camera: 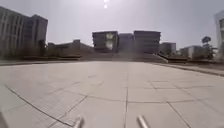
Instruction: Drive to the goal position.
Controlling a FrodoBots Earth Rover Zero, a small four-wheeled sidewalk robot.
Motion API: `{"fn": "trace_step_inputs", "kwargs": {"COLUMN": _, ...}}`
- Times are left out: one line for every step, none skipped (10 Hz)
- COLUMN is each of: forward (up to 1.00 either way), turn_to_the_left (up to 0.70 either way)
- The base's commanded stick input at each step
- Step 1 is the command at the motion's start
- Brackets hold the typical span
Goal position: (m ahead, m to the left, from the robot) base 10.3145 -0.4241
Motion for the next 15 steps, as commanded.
{"fn": "trace_step_inputs", "kwargs": {"forward": 0.7, "turn_to_the_left": 0.01}}
{"fn": "trace_step_inputs", "kwargs": {"forward": 0.7, "turn_to_the_left": 0.01}}
{"fn": "trace_step_inputs", "kwargs": {"forward": 0.7, "turn_to_the_left": 0.01}}
{"fn": "trace_step_inputs", "kwargs": {"forward": 0.7, "turn_to_the_left": 0.01}}
{"fn": "trace_step_inputs", "kwargs": {"forward": 0.7, "turn_to_the_left": 0.01}}
{"fn": "trace_step_inputs", "kwargs": {"forward": 0.7, "turn_to_the_left": 0.01}}
{"fn": "trace_step_inputs", "kwargs": {"forward": 0.7, "turn_to_the_left": 0.01}}
{"fn": "trace_step_inputs", "kwargs": {"forward": 0.7, "turn_to_the_left": 0.01}}
{"fn": "trace_step_inputs", "kwargs": {"forward": 0.7, "turn_to_the_left": 0.01}}
{"fn": "trace_step_inputs", "kwargs": {"forward": 0.7, "turn_to_the_left": 0.01}}
{"fn": "trace_step_inputs", "kwargs": {"forward": 0.7, "turn_to_the_left": 0.01}}
{"fn": "trace_step_inputs", "kwargs": {"forward": 0.7, "turn_to_the_left": 0.01}}
{"fn": "trace_step_inputs", "kwargs": {"forward": 0.7, "turn_to_the_left": 0.01}}
{"fn": "trace_step_inputs", "kwargs": {"forward": 0.7, "turn_to_the_left": 0.01}}
{"fn": "trace_step_inputs", "kwargs": {"forward": 0.7, "turn_to_the_left": 0.01}}
